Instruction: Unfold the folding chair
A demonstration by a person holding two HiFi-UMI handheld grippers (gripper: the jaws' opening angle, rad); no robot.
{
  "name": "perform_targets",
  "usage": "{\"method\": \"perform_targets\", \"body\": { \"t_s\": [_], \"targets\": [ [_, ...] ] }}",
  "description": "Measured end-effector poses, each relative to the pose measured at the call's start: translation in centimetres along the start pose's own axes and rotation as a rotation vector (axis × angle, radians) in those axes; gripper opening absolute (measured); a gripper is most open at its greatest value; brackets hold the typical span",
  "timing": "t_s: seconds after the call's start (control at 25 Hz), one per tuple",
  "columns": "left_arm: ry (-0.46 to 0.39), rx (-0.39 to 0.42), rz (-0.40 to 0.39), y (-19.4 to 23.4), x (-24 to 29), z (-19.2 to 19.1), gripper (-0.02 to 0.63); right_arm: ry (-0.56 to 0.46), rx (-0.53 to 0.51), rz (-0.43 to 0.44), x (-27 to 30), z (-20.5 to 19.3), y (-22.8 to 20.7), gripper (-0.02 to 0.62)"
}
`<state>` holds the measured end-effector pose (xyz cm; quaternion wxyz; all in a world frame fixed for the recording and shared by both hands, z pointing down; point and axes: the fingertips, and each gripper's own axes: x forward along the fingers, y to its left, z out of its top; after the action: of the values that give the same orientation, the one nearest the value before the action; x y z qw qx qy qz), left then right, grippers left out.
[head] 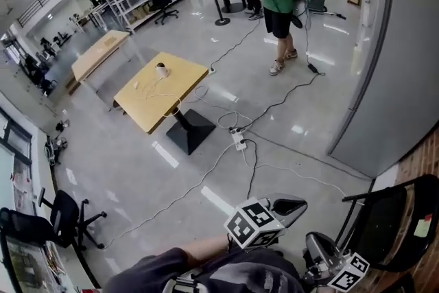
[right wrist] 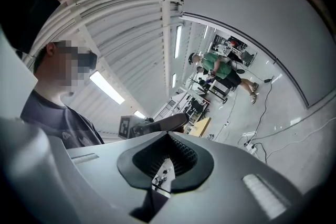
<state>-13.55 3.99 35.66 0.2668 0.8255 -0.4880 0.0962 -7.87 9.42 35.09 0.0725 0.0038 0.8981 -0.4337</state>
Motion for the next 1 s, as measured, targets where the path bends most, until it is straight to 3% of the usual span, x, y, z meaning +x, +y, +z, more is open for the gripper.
{"method": "perform_targets", "body": {
  "t_s": [0.2, 0.36, 0.48, 1.0],
  "targets": [
    [-0.053, 0.004, -0.038, 2.2, 2.1, 2.5, 0.002, 0.032, 0.007, -0.020, 2.0, 0.8, -2.1, 0.002],
    [-0.094, 0.057, 0.001, 5.3, 1.3, 4.2, 0.002, 0.072, 0.011, -0.035, 4.0, 1.7, -3.7, 0.002],
    [-0.123, 0.031, 0.007, 7.3, 0.6, 4.9, 0.002, 0.102, 0.016, -0.045, 5.5, 2.3, -5.0, 0.001],
    [-0.091, -0.042, 0.005, 14.0, 1.8, 4.7, 0.002, 0.194, 0.003, -0.109, 11.3, 5.1, -9.2, 0.000]
  ]
}}
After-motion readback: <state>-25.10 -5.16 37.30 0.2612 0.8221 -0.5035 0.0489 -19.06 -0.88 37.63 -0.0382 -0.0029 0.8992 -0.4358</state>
